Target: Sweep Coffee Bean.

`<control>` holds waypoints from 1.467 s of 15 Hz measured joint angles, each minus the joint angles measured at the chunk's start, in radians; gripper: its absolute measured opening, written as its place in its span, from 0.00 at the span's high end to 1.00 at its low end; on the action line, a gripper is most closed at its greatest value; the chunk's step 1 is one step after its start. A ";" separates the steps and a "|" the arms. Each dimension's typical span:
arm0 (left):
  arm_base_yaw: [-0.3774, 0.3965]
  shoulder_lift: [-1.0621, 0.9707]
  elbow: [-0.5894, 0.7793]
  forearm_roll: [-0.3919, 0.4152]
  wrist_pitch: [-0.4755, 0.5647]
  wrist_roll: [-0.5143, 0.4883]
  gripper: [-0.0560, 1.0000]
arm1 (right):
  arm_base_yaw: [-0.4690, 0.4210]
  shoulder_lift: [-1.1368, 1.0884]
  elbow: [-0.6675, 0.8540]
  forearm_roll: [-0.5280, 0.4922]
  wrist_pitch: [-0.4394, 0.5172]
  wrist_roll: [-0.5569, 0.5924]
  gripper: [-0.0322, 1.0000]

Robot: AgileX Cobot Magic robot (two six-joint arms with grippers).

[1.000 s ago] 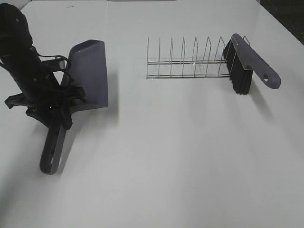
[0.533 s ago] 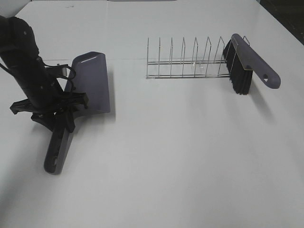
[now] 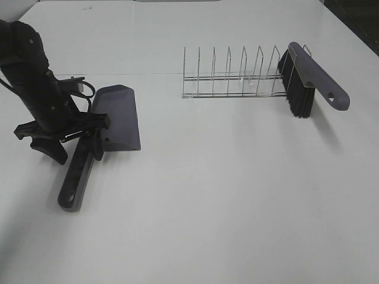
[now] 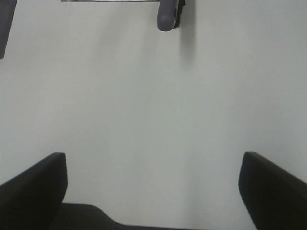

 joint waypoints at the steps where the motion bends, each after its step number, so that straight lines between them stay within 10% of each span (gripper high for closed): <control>1: 0.000 0.000 0.000 0.000 0.000 0.000 0.65 | 0.000 -0.020 0.030 0.000 0.004 0.000 0.18; 22: 0.000 0.000 0.000 0.000 0.000 0.000 0.65 | 0.000 -0.447 0.242 0.124 -0.004 -0.142 0.20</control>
